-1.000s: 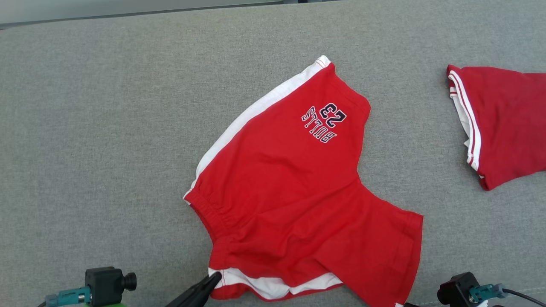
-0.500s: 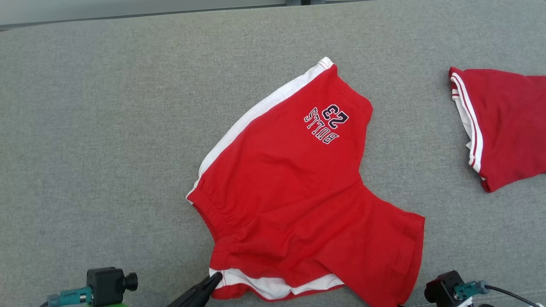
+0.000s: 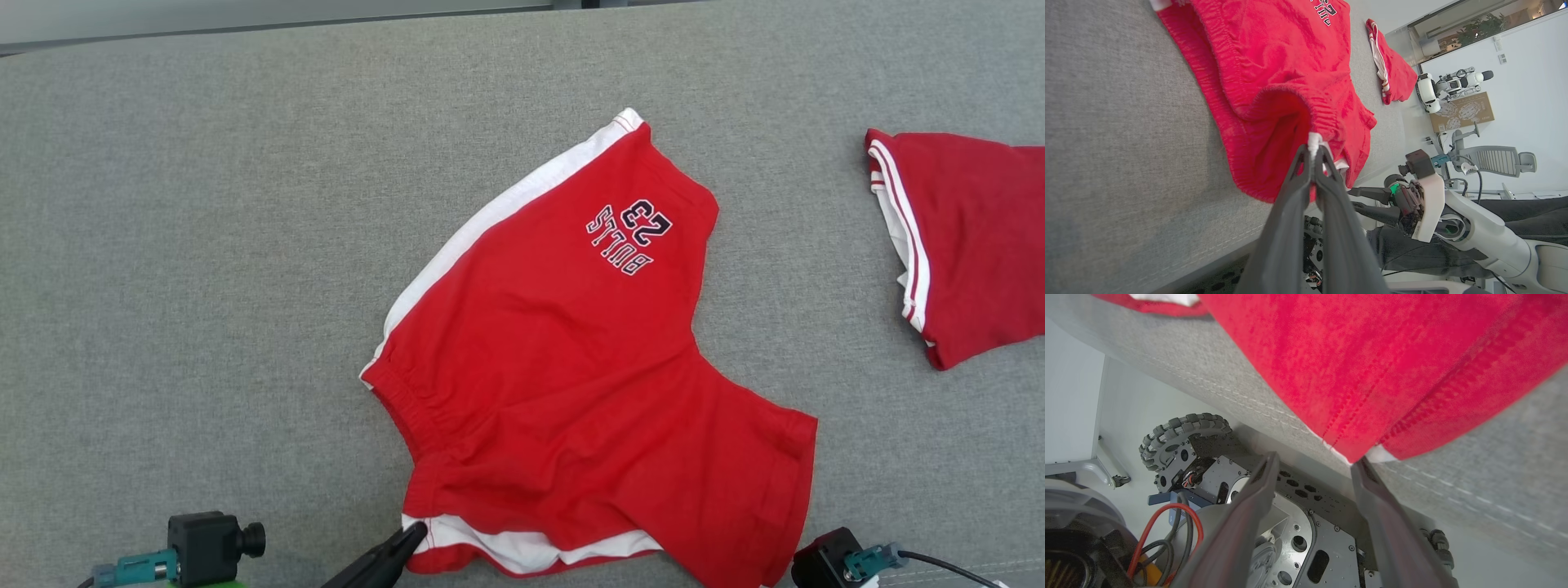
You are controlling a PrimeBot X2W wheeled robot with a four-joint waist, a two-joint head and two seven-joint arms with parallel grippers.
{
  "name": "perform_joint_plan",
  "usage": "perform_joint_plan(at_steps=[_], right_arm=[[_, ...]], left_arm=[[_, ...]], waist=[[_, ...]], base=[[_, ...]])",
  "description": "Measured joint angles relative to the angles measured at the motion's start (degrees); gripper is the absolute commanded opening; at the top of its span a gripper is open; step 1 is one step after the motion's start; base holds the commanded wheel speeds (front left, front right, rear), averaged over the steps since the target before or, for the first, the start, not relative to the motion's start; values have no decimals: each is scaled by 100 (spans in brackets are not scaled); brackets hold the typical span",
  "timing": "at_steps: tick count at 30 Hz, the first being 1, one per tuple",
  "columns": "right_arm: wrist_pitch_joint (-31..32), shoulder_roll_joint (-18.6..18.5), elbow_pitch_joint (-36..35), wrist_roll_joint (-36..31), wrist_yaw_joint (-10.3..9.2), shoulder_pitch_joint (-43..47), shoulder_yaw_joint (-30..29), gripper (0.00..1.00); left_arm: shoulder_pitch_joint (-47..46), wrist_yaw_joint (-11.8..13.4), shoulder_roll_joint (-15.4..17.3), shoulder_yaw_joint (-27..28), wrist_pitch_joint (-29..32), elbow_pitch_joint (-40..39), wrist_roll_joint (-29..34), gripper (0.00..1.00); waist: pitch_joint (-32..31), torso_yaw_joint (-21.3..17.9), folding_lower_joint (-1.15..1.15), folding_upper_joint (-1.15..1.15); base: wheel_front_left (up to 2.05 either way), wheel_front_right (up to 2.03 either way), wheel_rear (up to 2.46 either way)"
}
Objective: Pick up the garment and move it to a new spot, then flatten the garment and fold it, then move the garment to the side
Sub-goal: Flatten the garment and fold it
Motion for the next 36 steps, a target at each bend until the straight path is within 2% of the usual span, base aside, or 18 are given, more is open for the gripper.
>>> perform_joint_plan(at_steps=[3,7,11,14,15,16,17,19,20,21,30,36], right_arm=[[-1,27,92,0,1,-27,35,100],[-10,57,168,-56,2,-70,49,100],[-62,62,250,-132,51,-112,52,92],[-122,76,313,-194,51,-137,52,76],[-127,78,337,-194,51,-147,49,63],[-132,80,364,-198,49,-164,46,45],[-144,80,392,-210,49,-184,42,45],[-187,75,471,-259,42,-221,26,21],[-199,73,502,-264,40,-232,9,4],[-237,70,524,-277,37,-237,-2,0],[-330,60,474,-268,44,-272,19,0],[-511,55,-62,287,49,-230,-232,0]], left_arm=[[-4,0,0,0,0,-1,0,0],[-16,0,0,2,-1,-1,0,0],[-18,0,0,2,-1,-1,0,0],[-20,0,0,3,-1,-2,0,0],[-21,0,0,3,-1,-2,0,0],[-22,0,0,3,-1,-2,0,0],[-23,0,0,4,-1,-2,0,0],[-25,0,0,3,-1,-2,0,0],[-26,0,0,3,-1,-2,0,0],[-27,0,0,4,-1,-2,0,0],[-29,1,0,21,-8,-1,0,0],[-28,1,0,60,-18,24,0,0]], waist=[[3,7,0,0],[9,11,0,0],[18,8,0,0],[23,3,0,0],[25,2,0,0],[26,0,0,0],[27,-2,0,0],[28,-5,0,0],[28,-7,0,0],[28,-9,0,0],[10,-76,0,0],[-25,-132,0,0]], base=[[0,0,0],[0,0,0],[0,0,0],[0,0,0],[0,0,0],[0,0,0],[0,0,0],[0,0,0],[0,0,0],[0,0,0],[0,0,0],[0,0,0]])
